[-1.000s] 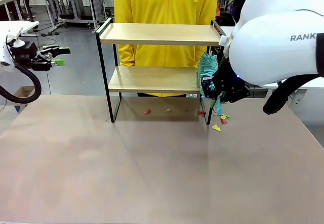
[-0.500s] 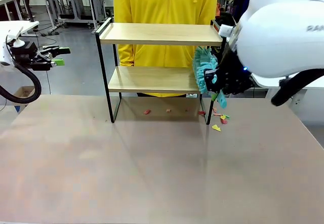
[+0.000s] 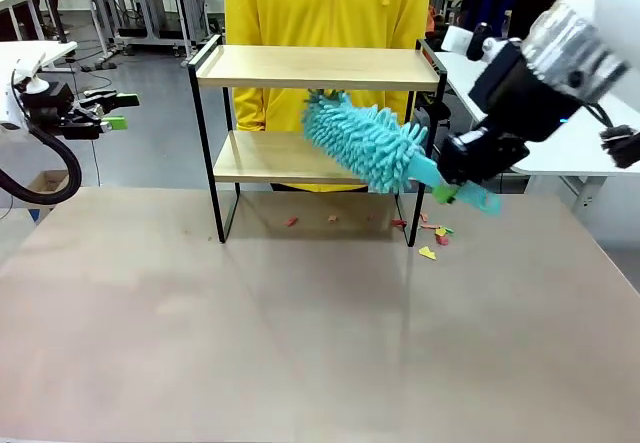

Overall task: Clean the shelf.
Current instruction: Clean the specific section of the Shelf indicated by the human with the Duster.

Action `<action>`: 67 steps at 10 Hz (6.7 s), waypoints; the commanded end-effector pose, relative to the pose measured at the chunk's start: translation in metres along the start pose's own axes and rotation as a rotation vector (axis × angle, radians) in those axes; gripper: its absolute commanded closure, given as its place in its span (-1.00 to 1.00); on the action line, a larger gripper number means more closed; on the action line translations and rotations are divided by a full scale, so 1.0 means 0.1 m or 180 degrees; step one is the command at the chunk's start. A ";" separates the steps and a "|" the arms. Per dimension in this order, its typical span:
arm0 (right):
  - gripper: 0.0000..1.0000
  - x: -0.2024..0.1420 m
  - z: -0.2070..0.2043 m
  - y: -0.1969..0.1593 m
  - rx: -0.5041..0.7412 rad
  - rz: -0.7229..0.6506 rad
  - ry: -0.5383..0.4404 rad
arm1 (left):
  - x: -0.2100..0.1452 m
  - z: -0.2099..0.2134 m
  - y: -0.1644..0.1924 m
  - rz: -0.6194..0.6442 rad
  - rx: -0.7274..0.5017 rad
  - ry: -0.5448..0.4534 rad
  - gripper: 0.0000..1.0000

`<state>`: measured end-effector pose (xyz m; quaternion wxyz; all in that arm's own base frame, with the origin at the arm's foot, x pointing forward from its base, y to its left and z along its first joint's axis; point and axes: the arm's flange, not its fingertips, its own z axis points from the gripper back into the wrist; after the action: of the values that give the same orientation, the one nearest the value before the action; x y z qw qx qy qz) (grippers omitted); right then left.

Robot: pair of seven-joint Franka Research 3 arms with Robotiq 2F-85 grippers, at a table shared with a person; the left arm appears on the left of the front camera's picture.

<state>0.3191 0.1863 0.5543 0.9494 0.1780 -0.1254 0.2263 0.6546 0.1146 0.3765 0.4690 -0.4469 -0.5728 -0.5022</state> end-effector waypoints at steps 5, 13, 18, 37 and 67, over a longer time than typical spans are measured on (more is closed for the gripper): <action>0.74 -0.61 0.03 -0.48 0.0184 0.1533 0.1281 | 0.04 -0.01 -0.01 -0.0013 -0.0008 0.0002 -1.00; 0.74 -0.98 -0.21 -1.17 0.0142 0.1517 0.1734 | 0.04 -0.01 -0.01 -0.0013 -0.0008 0.0002 -1.00; 0.74 -1.13 -0.30 -1.10 0.0170 0.1647 0.1886 | 0.04 -0.01 -0.01 -0.0013 -0.0008 0.0002 -1.00; 0.74 -1.13 -0.30 -1.10 0.0170 0.1647 0.1886 | 0.04 -0.01 -0.01 -0.0013 -0.0008 0.0002 -1.00; 0.74 0.05 -1.13 0.63 -0.0097 0.0130 0.0841 | 0.04 -0.01 -0.01 -0.0013 -0.0008 0.0002 -1.00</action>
<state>0.2975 0.2660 0.4764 0.9470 0.1362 0.0061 0.2909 0.6545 0.1146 0.3764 0.4691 -0.4470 -0.5728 -0.5020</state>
